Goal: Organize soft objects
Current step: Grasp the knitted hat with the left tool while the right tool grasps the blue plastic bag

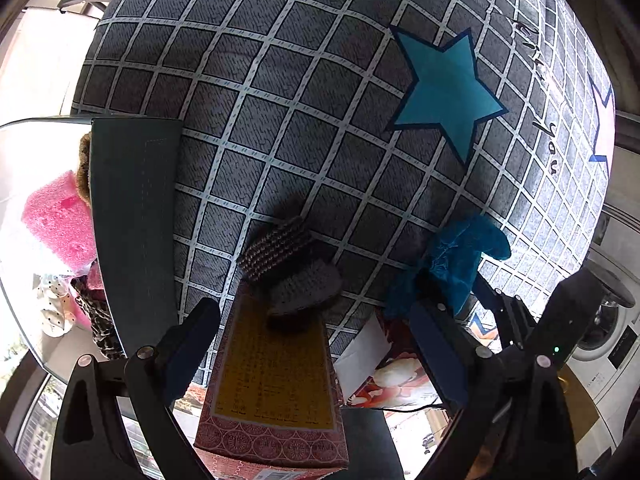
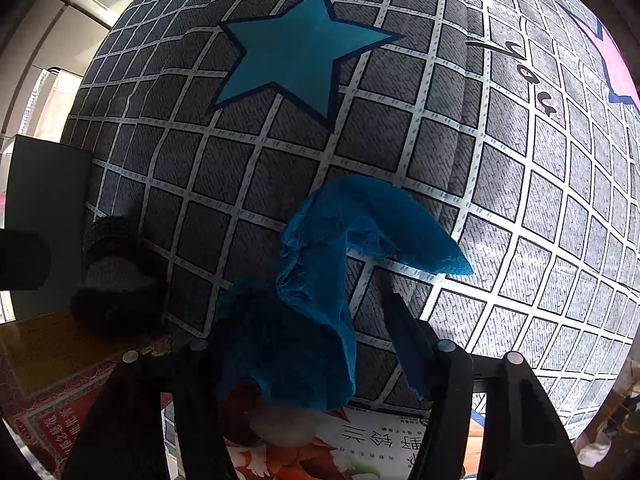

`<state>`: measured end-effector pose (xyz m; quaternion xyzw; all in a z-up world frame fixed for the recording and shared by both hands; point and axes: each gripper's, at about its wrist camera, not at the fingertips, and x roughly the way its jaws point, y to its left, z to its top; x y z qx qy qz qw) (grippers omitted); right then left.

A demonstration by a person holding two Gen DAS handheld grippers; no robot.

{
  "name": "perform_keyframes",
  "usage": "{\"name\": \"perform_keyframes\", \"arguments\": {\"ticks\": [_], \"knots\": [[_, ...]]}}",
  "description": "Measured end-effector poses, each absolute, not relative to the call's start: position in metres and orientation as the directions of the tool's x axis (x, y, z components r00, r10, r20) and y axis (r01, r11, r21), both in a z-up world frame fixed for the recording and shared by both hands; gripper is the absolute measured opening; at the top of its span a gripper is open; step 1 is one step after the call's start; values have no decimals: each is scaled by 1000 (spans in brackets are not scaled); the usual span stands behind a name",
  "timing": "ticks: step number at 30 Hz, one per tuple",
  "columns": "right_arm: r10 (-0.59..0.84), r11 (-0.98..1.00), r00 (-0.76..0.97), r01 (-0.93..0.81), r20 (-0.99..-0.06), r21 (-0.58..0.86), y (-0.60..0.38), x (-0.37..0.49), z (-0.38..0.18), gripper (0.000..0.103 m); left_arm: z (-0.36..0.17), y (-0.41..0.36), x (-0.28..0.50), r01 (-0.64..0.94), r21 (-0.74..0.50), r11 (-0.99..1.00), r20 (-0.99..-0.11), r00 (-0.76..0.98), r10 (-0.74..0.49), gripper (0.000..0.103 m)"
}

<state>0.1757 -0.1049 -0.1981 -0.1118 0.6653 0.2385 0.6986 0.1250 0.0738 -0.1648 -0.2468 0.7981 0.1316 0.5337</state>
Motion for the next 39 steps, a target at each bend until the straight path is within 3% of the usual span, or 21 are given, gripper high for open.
{"name": "perform_keyframes", "arguments": {"ticks": [2,16,18,20,22,23,24,26,34,35,37,39], "knots": [[183,854,11,-497,-983,154,-115,176,-198,33,-178,72,128,-534,-25,845,-903,-350,-248,97],[303,909,40,-311,-952,277,-232,195,-185,33,-263,61,124,-494,93,864,-736,-619,-275,95],[315,911,51,-294,-948,288,-242,198,-180,33,-264,56,124,-473,99,876,-732,-630,-257,91],[336,907,52,-286,-940,309,-250,208,-172,33,-262,52,124,-465,101,880,-741,-625,-245,72],[366,895,51,-292,-929,336,-251,206,-171,34,-258,47,123,-461,87,883,-758,-606,-242,63],[379,888,48,-299,-924,349,-249,205,-169,36,-254,45,123,-455,79,887,-774,-589,-233,58],[382,884,44,-309,-923,351,-247,205,-169,59,-250,42,122,-444,71,893,-791,-571,-221,57],[364,880,46,-346,-930,327,-234,204,-168,92,-242,37,123,-428,47,902,-824,-527,-207,52],[192,845,67,-519,-979,130,-160,208,-204,92,-198,34,134,-432,23,902,-920,-363,-151,48],[160,842,87,-531,-983,90,-156,206,-206,88,-190,31,134,-420,27,907,-933,-336,-128,48],[107,833,137,-553,-985,13,-149,201,-204,72,-171,22,134,-373,47,927,-958,-278,-63,49],[119,823,157,-568,-980,9,-148,199,-198,21,-152,10,133,-313,67,947,-978,-207,1,49]]}}
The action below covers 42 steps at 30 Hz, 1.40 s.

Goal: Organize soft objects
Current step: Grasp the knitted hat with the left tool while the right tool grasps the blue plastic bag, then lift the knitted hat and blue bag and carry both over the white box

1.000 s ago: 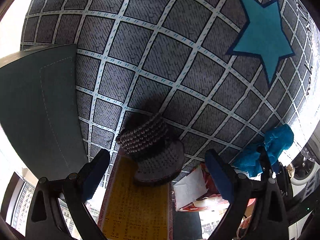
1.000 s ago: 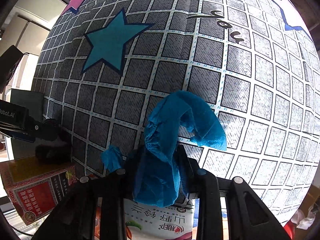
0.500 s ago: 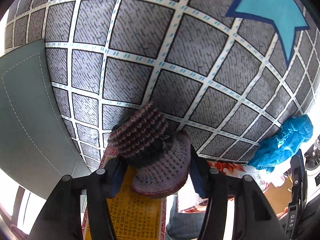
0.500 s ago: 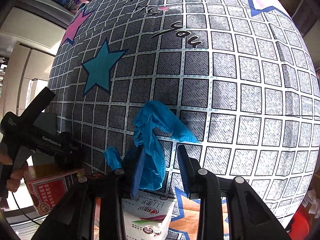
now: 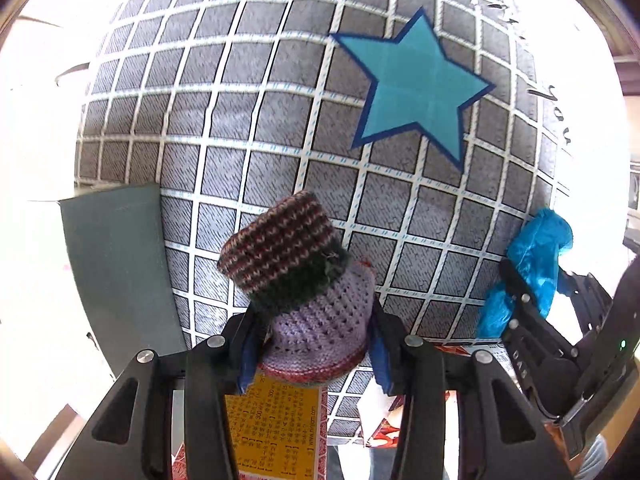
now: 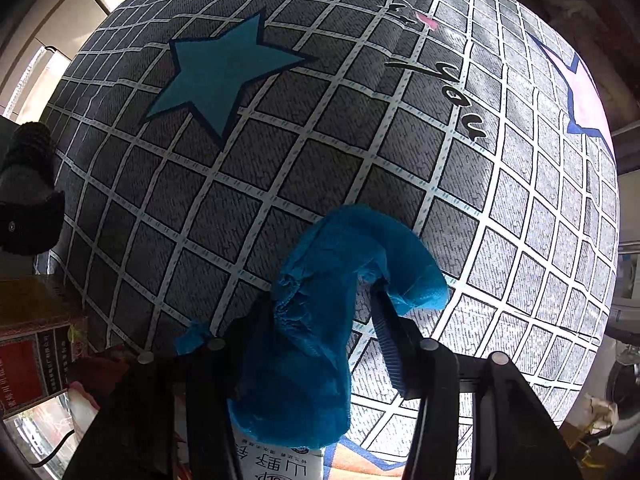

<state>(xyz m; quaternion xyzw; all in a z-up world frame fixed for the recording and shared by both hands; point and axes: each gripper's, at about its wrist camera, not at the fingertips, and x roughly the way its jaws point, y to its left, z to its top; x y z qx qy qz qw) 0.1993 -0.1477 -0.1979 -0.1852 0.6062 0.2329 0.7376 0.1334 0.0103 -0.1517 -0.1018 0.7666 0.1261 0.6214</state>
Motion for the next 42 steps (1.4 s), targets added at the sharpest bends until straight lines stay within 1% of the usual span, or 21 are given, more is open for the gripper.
{"name": "perform_keyframes", "arguments": {"ticks": [1,4,6,9,11,15,17,23,31,36,42], "knots": [[130,827,140,-561,-982,29,-149,201,-197,19,-142,3,133,-279,81,957,-985,-171,33,49],[203,857,116,-501,-972,119,-165,207,-189,19,-115,-26,130,-202,94,975,-995,-58,84,49],[272,865,111,-464,-956,192,-177,209,-179,19,-98,-41,128,-169,78,983,-997,4,80,49],[314,870,133,-437,-940,229,-189,208,-160,19,-77,-52,134,-121,66,990,-994,77,76,49],[345,873,141,-411,-928,262,-198,204,-146,19,-76,-53,125,-92,56,994,-992,106,65,49],[373,876,163,-385,-913,289,-210,190,-123,19,-60,-70,107,-37,34,999,-989,145,39,49],[377,877,175,-383,-909,290,-213,178,-113,19,-62,-83,93,6,30,1000,-986,164,28,49],[374,880,191,-382,-907,282,-217,143,-91,19,-40,-104,53,123,24,992,-975,224,-4,49],[395,874,199,-383,-897,300,-206,91,-66,19,-13,-95,12,140,-3,990,-960,278,-42,49],[404,866,196,-396,-893,305,-187,71,-58,19,3,-78,-6,122,12,993,-943,333,-30,49],[423,845,212,-443,-881,299,-161,50,-38,19,17,-50,-25,59,19,998,-924,382,-5,49]]}}
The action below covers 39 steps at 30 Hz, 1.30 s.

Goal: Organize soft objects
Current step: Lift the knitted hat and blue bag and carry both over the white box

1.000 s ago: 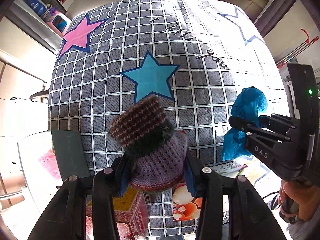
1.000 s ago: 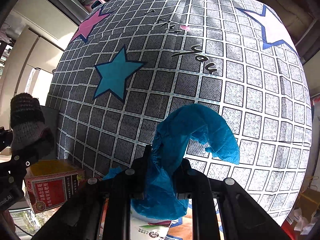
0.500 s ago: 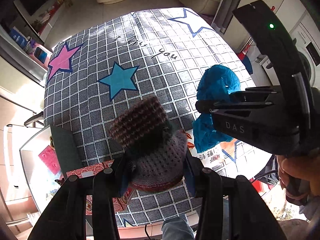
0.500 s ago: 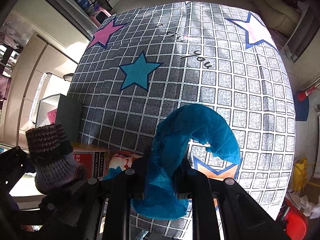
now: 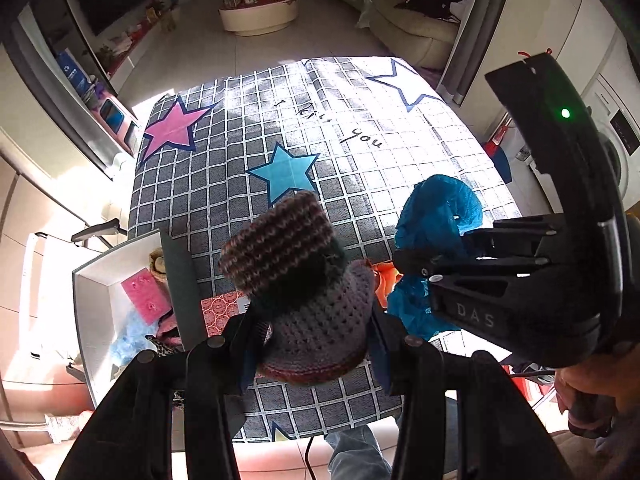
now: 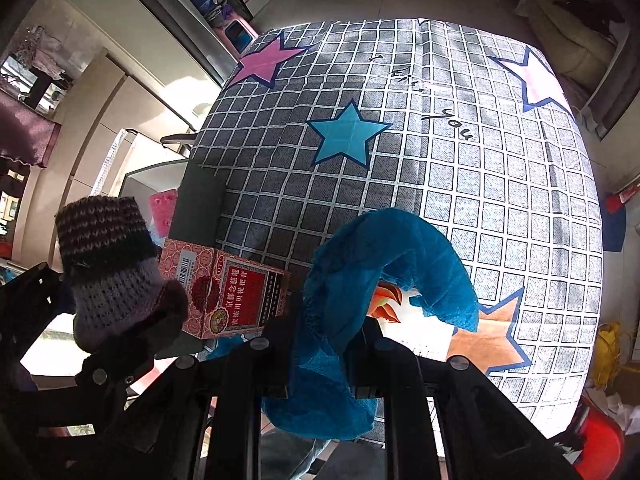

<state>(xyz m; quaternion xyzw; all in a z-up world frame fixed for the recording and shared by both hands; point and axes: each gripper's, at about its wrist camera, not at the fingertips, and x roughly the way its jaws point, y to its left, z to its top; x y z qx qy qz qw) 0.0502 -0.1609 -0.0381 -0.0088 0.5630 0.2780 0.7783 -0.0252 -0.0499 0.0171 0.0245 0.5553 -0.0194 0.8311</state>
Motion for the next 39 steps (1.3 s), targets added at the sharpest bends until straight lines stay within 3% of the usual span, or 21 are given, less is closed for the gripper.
{"name": "perform_keyframes", "arguments": {"ticks": [25,39], "knots": [[490,642,181,-736,-853,213,-17,17,25,19,23,91,-87,-383,50,922,-898,387,210,49],[490,565,140,-803,-860,191,31,12,29,19,-3,126,-99,-497,51,866,-919,315,235,49]]}}
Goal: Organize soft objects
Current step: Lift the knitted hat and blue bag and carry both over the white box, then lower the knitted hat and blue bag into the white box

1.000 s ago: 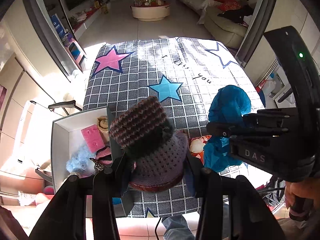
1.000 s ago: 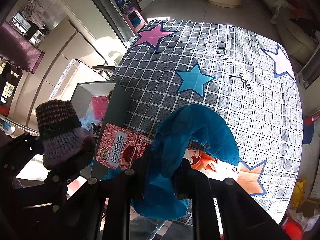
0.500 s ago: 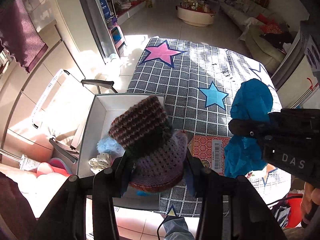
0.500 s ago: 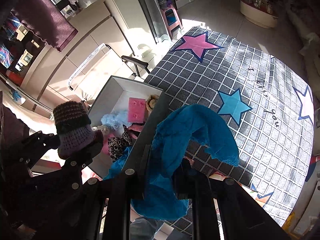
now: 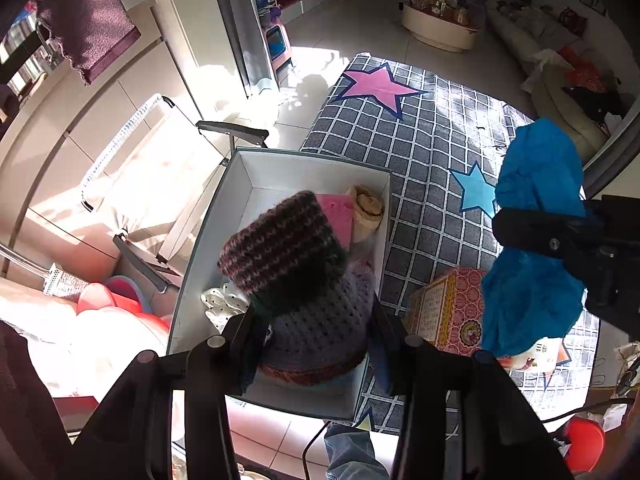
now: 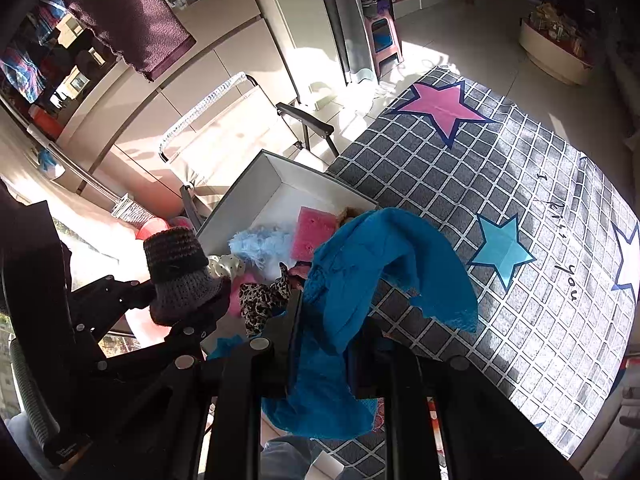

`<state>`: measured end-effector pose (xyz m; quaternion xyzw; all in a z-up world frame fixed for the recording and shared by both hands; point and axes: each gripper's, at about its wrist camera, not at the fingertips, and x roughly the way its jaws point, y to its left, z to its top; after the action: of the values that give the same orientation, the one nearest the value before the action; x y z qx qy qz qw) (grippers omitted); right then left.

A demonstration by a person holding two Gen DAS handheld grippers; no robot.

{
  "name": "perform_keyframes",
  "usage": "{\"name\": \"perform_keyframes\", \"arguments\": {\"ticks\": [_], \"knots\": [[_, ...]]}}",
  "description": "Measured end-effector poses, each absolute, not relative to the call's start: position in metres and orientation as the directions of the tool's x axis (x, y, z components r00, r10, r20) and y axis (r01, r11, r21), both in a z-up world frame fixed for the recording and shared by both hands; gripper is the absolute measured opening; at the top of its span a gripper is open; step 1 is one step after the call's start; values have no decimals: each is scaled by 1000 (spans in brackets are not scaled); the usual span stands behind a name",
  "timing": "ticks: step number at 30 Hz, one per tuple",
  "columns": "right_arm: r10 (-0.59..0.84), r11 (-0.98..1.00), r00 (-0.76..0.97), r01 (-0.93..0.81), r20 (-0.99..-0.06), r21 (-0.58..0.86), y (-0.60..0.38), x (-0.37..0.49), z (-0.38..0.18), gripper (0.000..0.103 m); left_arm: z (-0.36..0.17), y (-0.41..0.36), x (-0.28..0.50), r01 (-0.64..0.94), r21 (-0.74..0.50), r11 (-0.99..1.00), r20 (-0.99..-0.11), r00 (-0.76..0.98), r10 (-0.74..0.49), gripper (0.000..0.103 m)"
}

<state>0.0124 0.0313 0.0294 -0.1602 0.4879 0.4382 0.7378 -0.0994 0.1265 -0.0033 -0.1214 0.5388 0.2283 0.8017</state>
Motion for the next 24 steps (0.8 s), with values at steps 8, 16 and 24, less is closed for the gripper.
{"name": "perform_keyframes", "arguments": {"ticks": [8,16,24], "knots": [[481,540,119,-820,-869,187,46,7,24,19,-13,135,-104,-520,40,853,-930,293,223,49],[470,525,110,-832,-876,177,59,4,20,19,-24,147,-108,-550,32,835,-940,267,212,49],[459,512,101,-842,-883,170,72,2,17,19,-31,155,-111,-568,28,822,-943,258,210,49]]}}
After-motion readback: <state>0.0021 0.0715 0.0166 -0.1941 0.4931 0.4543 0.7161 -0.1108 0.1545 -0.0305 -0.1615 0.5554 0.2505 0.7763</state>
